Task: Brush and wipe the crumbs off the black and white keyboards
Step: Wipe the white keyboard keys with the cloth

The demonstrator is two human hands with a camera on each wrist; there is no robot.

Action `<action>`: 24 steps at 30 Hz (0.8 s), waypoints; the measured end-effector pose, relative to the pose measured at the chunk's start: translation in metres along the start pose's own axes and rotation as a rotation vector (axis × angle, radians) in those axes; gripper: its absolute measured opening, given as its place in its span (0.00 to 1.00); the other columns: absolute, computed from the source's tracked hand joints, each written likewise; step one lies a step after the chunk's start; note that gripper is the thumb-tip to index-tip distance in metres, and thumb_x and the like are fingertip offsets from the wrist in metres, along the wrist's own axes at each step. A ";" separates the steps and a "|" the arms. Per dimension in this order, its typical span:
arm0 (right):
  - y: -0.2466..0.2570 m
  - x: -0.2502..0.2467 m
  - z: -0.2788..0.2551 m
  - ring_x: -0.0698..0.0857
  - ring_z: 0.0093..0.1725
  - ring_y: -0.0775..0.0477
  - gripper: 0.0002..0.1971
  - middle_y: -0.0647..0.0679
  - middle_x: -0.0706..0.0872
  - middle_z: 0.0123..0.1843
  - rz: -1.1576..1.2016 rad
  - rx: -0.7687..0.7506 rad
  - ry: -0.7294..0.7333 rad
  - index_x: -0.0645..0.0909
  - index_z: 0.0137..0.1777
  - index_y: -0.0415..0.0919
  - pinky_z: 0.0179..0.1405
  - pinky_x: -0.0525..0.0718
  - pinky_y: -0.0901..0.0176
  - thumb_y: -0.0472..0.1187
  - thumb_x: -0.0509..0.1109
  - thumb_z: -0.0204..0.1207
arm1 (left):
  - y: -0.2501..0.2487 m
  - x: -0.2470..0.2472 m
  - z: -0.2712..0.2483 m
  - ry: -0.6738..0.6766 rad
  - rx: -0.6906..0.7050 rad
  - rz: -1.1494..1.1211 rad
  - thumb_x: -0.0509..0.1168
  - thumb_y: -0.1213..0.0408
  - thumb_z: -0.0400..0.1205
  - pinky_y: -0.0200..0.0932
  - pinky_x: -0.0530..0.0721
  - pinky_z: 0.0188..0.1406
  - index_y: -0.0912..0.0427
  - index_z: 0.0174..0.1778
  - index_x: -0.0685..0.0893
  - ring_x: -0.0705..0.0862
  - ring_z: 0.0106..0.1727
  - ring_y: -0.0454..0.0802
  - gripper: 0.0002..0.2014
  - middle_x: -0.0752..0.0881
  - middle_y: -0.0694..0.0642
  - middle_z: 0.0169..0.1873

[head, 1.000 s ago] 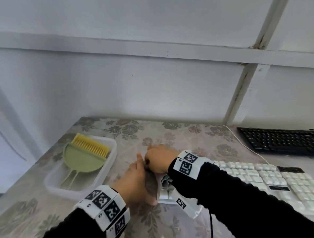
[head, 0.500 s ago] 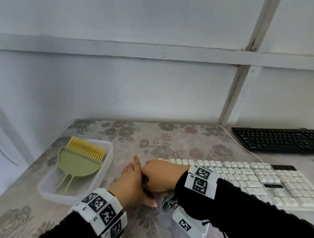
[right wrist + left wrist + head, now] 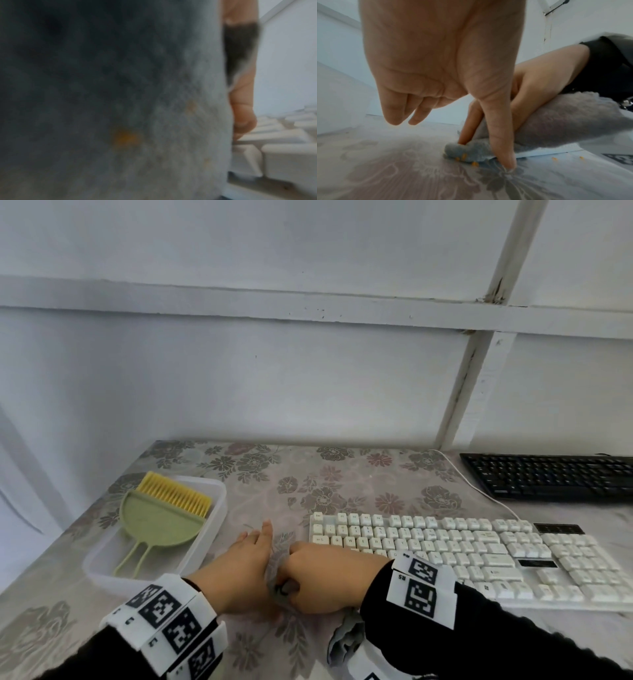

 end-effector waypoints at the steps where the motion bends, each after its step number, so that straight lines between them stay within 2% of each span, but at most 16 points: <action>1: 0.001 0.000 -0.003 0.82 0.47 0.36 0.13 0.37 0.81 0.43 0.014 -0.014 -0.007 0.84 0.55 0.32 0.43 0.82 0.48 0.39 0.63 0.78 | 0.001 -0.001 -0.002 0.004 0.014 0.008 0.74 0.51 0.71 0.45 0.52 0.81 0.63 0.80 0.32 0.47 0.83 0.55 0.59 0.48 0.58 0.82; 3: 0.004 -0.002 -0.009 0.82 0.49 0.38 0.14 0.42 0.80 0.42 0.067 -0.043 -0.004 0.84 0.59 0.34 0.47 0.81 0.51 0.39 0.63 0.79 | 0.002 -0.003 -0.003 0.005 0.053 0.016 0.74 0.57 0.71 0.41 0.58 0.78 0.61 0.82 0.41 0.55 0.81 0.52 0.54 0.56 0.56 0.81; 5: 0.005 -0.004 -0.014 0.83 0.52 0.39 0.14 0.41 0.85 0.49 0.155 -0.063 -0.001 0.84 0.61 0.36 0.53 0.82 0.51 0.36 0.64 0.77 | 0.002 -0.006 -0.006 0.007 0.086 0.006 0.74 0.59 0.71 0.38 0.65 0.74 0.58 0.81 0.55 0.65 0.77 0.49 0.45 0.65 0.53 0.77; 7: 0.004 -0.006 -0.017 0.83 0.53 0.41 0.15 0.40 0.87 0.55 0.231 -0.050 -0.050 0.85 0.60 0.38 0.55 0.82 0.51 0.32 0.64 0.76 | 0.004 -0.006 -0.005 0.004 0.099 -0.047 0.72 0.59 0.71 0.40 0.72 0.69 0.51 0.75 0.68 0.73 0.71 0.48 0.35 0.74 0.50 0.71; 8: 0.002 -0.006 -0.019 0.83 0.53 0.42 0.15 0.41 0.87 0.54 0.261 -0.038 -0.093 0.85 0.60 0.39 0.55 0.81 0.53 0.32 0.64 0.75 | 0.006 -0.007 -0.003 0.000 0.102 -0.078 0.71 0.59 0.72 0.39 0.76 0.65 0.46 0.67 0.73 0.77 0.66 0.46 0.27 0.79 0.48 0.65; 9: -0.001 -0.007 -0.020 0.82 0.52 0.44 0.15 0.43 0.87 0.51 0.287 -0.031 -0.135 0.85 0.60 0.38 0.54 0.79 0.56 0.31 0.64 0.76 | 0.007 -0.008 -0.003 -0.013 0.122 -0.103 0.69 0.61 0.73 0.37 0.79 0.58 0.43 0.58 0.75 0.81 0.59 0.44 0.19 0.83 0.47 0.58; 10: -0.003 -0.008 -0.022 0.80 0.50 0.47 0.15 0.48 0.85 0.45 0.309 -0.025 -0.170 0.85 0.61 0.38 0.52 0.77 0.61 0.31 0.64 0.76 | 0.008 -0.009 -0.002 -0.018 0.127 -0.117 0.68 0.63 0.73 0.33 0.80 0.49 0.41 0.52 0.75 0.82 0.50 0.41 0.16 0.84 0.45 0.49; 12: -0.006 -0.012 -0.026 0.72 0.49 0.56 0.16 0.58 0.73 0.38 0.336 -0.005 -0.221 0.83 0.64 0.38 0.45 0.71 0.71 0.32 0.63 0.78 | 0.007 -0.013 -0.001 -0.037 0.141 -0.135 0.68 0.67 0.73 0.29 0.75 0.35 0.42 0.46 0.76 0.78 0.36 0.37 0.14 0.81 0.44 0.37; 14: -0.008 -0.014 -0.027 0.68 0.50 0.59 0.17 0.54 0.71 0.42 0.363 0.017 -0.255 0.81 0.66 0.42 0.44 0.68 0.73 0.34 0.64 0.78 | 0.005 -0.017 0.000 -0.052 0.135 -0.134 0.67 0.70 0.73 0.29 0.74 0.30 0.44 0.39 0.76 0.78 0.30 0.39 0.13 0.81 0.46 0.32; 16: -0.010 -0.015 -0.028 0.69 0.50 0.56 0.17 0.47 0.73 0.52 0.397 0.049 -0.300 0.80 0.66 0.45 0.47 0.68 0.74 0.35 0.65 0.78 | 0.006 -0.018 0.000 -0.071 0.131 -0.108 0.64 0.71 0.73 0.30 0.74 0.28 0.46 0.33 0.74 0.78 0.29 0.41 0.13 0.80 0.48 0.31; 18: -0.011 -0.021 -0.028 0.70 0.49 0.56 0.17 0.50 0.72 0.52 0.440 0.095 -0.357 0.80 0.65 0.47 0.46 0.68 0.75 0.36 0.66 0.76 | 0.008 -0.020 -0.001 -0.089 0.122 -0.059 0.61 0.71 0.75 0.27 0.72 0.27 0.50 0.36 0.76 0.75 0.30 0.40 0.09 0.80 0.50 0.35; 20: -0.012 -0.029 -0.028 0.68 0.49 0.55 0.19 0.59 0.69 0.45 0.443 0.133 -0.406 0.80 0.65 0.48 0.46 0.69 0.71 0.35 0.68 0.74 | 0.012 -0.022 -0.005 -0.116 0.136 -0.040 0.60 0.70 0.77 0.23 0.71 0.26 0.52 0.48 0.82 0.74 0.30 0.37 0.10 0.78 0.45 0.34; 21: -0.014 -0.034 -0.027 0.69 0.51 0.55 0.20 0.62 0.72 0.44 0.421 0.149 -0.429 0.80 0.65 0.48 0.45 0.70 0.69 0.35 0.69 0.73 | 0.012 -0.024 -0.007 -0.128 0.139 -0.032 0.61 0.70 0.77 0.22 0.71 0.25 0.54 0.51 0.83 0.74 0.30 0.36 0.11 0.77 0.43 0.32; 22: -0.016 -0.038 -0.025 0.71 0.52 0.56 0.20 0.61 0.78 0.47 0.415 0.163 -0.451 0.81 0.64 0.48 0.43 0.71 0.70 0.35 0.70 0.72 | 0.014 -0.026 -0.008 -0.144 0.148 -0.025 0.63 0.69 0.77 0.22 0.71 0.25 0.54 0.50 0.84 0.75 0.28 0.36 0.09 0.76 0.42 0.31; 24: -0.018 -0.045 -0.020 0.77 0.52 0.59 0.18 0.53 0.86 0.55 0.461 0.187 -0.489 0.84 0.60 0.48 0.40 0.71 0.82 0.34 0.72 0.70 | 0.017 -0.031 -0.014 -0.181 0.161 -0.016 0.66 0.68 0.77 0.22 0.71 0.24 0.54 0.40 0.84 0.77 0.24 0.35 0.04 0.78 0.44 0.26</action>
Point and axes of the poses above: each hand's wrist, its own z-axis towards the middle knuckle, its own x-axis out of the palm, y = z × x, the point moved 1 cm from there along z, towards the middle knuckle
